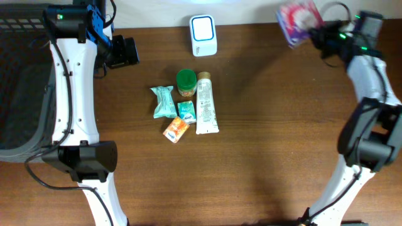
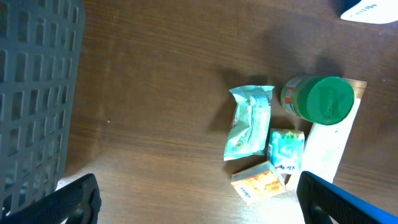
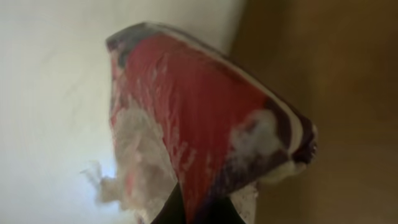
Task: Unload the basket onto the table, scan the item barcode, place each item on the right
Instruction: 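Move the pink package to the table's right edge and release, then swing right gripper back toward the center items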
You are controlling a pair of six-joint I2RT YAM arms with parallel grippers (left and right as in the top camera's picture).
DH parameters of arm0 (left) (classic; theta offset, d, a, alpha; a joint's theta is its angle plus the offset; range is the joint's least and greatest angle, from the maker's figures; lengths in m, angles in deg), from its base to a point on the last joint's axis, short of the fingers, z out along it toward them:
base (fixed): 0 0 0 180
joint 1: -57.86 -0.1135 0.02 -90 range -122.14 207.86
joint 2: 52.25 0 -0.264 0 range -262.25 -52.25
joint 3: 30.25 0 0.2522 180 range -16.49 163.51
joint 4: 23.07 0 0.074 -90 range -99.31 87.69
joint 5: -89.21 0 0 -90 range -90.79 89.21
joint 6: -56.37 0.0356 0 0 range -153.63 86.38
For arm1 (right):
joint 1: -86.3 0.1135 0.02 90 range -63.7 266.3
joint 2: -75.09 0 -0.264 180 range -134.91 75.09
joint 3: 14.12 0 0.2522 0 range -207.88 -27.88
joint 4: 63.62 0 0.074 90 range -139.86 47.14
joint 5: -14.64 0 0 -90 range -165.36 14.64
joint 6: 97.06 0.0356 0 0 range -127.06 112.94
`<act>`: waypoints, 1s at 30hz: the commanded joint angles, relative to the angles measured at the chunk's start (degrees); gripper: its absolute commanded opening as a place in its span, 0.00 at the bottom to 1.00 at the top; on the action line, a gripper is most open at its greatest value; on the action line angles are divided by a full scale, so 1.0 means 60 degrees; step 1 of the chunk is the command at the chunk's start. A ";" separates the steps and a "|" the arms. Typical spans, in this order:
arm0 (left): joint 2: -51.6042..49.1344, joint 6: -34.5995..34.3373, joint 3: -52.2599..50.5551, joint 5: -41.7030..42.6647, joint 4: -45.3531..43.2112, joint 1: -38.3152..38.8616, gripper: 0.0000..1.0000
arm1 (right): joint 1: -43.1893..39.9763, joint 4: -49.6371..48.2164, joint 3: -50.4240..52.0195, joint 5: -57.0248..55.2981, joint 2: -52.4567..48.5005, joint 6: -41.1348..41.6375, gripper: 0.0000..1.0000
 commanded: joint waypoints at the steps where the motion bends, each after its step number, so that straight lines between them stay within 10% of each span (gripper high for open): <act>1: 0.0160 0.0113 0.0058 -0.0062 0.0011 -0.0018 0.99 | -0.1406 0.1024 -0.0018 -0.0295 0.0361 -0.1013 0.04; 12: 0.0160 0.0113 0.0058 -0.0062 0.0011 -0.0018 0.99 | -0.4907 0.2488 -0.0011 -0.1071 0.0284 -0.4645 0.08; 21: 0.0160 0.0113 0.0058 -0.0062 0.0011 -0.0018 0.99 | -0.4025 0.3315 -0.0015 0.1443 0.0641 -0.6626 0.04; 30: 0.0160 0.0113 0.0058 -0.0062 0.0011 -0.0018 0.99 | -0.0255 0.3843 -0.0007 -0.7216 0.0215 -0.7588 0.04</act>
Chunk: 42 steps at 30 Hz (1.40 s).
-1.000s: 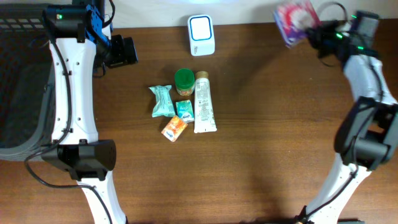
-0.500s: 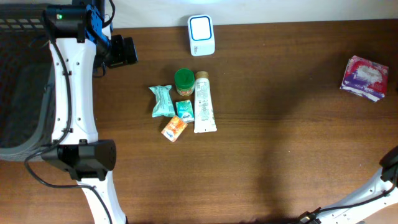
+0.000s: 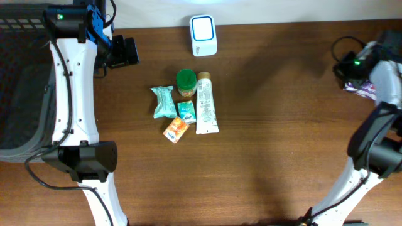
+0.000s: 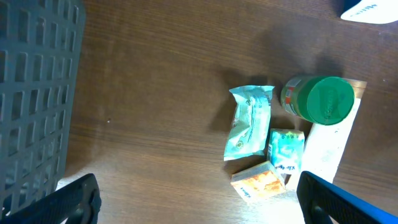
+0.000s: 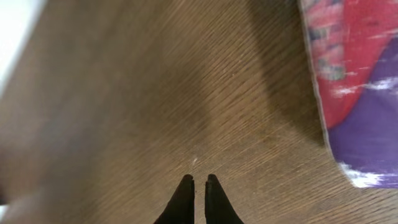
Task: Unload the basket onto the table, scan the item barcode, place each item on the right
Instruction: 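Swing right gripper back toward the center items, then grasp the white tube with right gripper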
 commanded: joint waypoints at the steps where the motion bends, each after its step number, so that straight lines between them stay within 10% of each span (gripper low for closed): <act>1: 0.0160 0.0113 0.0058 -0.0066 0.0015 -0.0018 0.99 | 0.0521 -0.0459 -0.0055 -0.4047 -0.0189 -0.0186 0.04; 16: 0.0160 0.0113 0.0058 -0.0066 0.0015 -0.0018 0.99 | -0.1508 -0.1173 -0.0026 -0.6018 -0.0648 -0.2335 0.04; 22: 0.0160 0.0113 0.0058 -0.0066 0.0015 -0.0018 0.99 | -0.0809 -0.0561 -0.0029 -0.4014 0.0969 -0.2382 0.09; 24: 0.0160 0.0113 0.0058 -0.0066 0.0015 -0.0015 0.99 | -0.0455 -0.0317 -0.0029 -0.2783 0.1348 -0.2390 0.18; 27: 0.0160 0.0113 0.0058 -0.0066 0.0015 -0.0015 0.99 | 0.0470 0.0911 -0.0022 0.2328 0.1661 -0.2390 0.71; 32: 0.0160 0.0113 0.0058 -0.0066 0.0015 -0.0018 0.99 | 0.2499 0.3198 0.0146 0.3450 0.1341 -0.2437 0.99; 42: 0.0160 0.0113 0.0058 -0.0066 0.0015 -0.0018 0.99 | 0.6291 0.0699 0.1971 0.3129 0.1122 -0.3067 0.99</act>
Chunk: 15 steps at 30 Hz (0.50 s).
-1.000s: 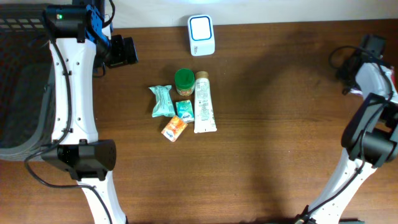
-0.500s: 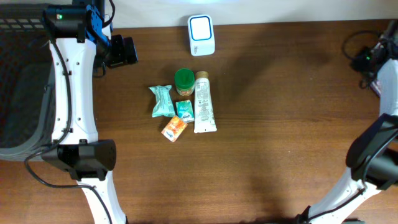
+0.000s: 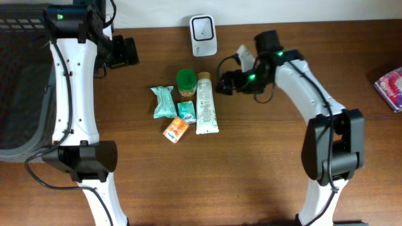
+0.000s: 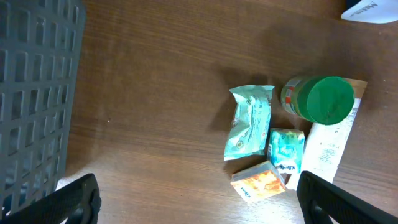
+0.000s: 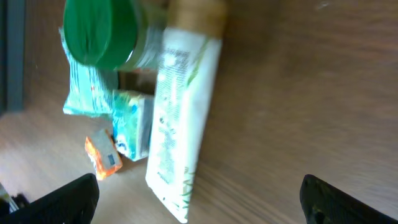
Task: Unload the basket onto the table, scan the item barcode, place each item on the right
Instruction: 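Grasp the white tube with right gripper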
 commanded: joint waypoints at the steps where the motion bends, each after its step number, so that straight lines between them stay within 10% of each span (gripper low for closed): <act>1: 0.0160 0.0113 0.0058 -0.0062 0.0015 -0.0018 0.99 | 0.0510 -0.0656 0.0597 0.0047 -0.0248 0.0117 0.99; 8: 0.0160 0.0113 0.0058 -0.0062 0.0015 -0.0018 0.99 | 0.0878 -0.1920 0.1209 0.0098 -0.1005 0.1137 0.97; 15: 0.0160 0.0113 0.0058 -0.0062 0.0015 -0.0018 0.99 | 0.1177 -0.2106 0.1209 0.0393 -0.1421 0.1133 0.63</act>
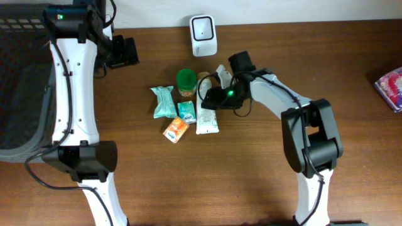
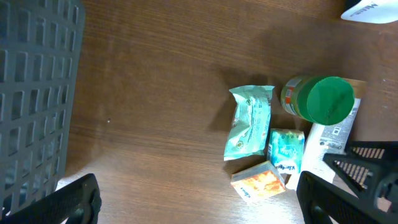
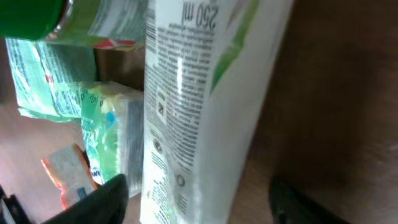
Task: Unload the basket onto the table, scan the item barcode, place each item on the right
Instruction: 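Grasp the white tube with right gripper, then raise the white tube toward the scanner face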
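Observation:
A white tube (image 1: 205,107) printed "250 ml" lies in the middle of the table. It fills the right wrist view (image 3: 199,106). My right gripper (image 1: 212,96) is open low over it, one dark finger (image 3: 102,199) on each side of the tube. The white scanner (image 1: 203,27) stands at the back edge. My left gripper (image 1: 123,51) hangs open and empty at the back left, its fingers (image 2: 65,202) wide apart.
Beside the tube lie a green-lidded jar (image 1: 185,81), a teal packet (image 1: 164,102), a small teal box (image 1: 186,111) and an orange box (image 1: 176,129). A pink and purple packet (image 1: 391,81) rests at the right edge. A dark basket (image 1: 19,81) stands at the left.
My right gripper has moved left and down from beside the tube's cap end to close over the tube, its open fingers now on either side of it. The left arm has not moved.
My right gripper first held the pink and purple packet up at the back right. Then it was shut and empty, with the packet lying on the table at the right edge. Later it was open near the cluster, and now it straddles the white tube.

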You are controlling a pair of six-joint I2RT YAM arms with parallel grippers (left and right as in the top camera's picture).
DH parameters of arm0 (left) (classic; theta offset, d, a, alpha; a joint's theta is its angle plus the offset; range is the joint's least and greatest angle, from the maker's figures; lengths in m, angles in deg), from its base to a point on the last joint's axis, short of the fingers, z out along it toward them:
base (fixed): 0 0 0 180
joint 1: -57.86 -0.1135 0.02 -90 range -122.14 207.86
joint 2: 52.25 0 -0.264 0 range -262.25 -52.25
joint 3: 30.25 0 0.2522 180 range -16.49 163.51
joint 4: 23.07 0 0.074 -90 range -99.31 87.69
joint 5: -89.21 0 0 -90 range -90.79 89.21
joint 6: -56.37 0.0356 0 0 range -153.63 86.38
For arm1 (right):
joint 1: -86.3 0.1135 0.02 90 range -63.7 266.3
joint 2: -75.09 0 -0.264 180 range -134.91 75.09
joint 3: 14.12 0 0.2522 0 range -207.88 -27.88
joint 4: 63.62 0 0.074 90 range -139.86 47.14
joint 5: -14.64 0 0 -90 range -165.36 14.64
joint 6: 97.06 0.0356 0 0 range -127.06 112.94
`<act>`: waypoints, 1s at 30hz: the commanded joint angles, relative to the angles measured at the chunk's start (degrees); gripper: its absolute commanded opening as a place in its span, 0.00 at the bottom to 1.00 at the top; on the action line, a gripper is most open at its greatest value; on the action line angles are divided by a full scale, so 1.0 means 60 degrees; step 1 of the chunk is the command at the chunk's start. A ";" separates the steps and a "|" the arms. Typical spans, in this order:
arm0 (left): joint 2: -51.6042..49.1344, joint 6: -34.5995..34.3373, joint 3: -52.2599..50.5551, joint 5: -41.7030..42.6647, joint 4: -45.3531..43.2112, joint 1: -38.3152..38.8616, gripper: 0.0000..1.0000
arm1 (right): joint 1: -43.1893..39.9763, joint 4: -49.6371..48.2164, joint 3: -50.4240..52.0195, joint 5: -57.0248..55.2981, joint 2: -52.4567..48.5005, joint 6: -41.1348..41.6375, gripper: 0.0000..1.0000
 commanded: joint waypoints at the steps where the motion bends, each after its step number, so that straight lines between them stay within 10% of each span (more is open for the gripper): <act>1: 0.0160 0.0113 0.0058 -0.0066 0.0011 -0.0018 0.99 | 0.0087 -0.0015 0.0120 0.0262 -0.0262 -0.0018 0.62; 14: 0.0160 0.0113 0.0058 -0.0066 0.0007 -0.0015 0.99 | 0.0138 -0.0514 0.0721 0.0004 -0.0605 -0.0015 0.41; 17: 0.0160 0.0113 0.0058 -0.0066 0.0011 -0.0018 0.99 | 0.0138 -0.0521 0.0721 0.0266 -0.0834 0.0444 0.05; 30: 0.0160 0.0113 0.0058 -0.0066 0.0011 -0.0018 0.99 | -0.2594 -0.0423 0.0229 0.5453 0.1341 -0.1523 0.04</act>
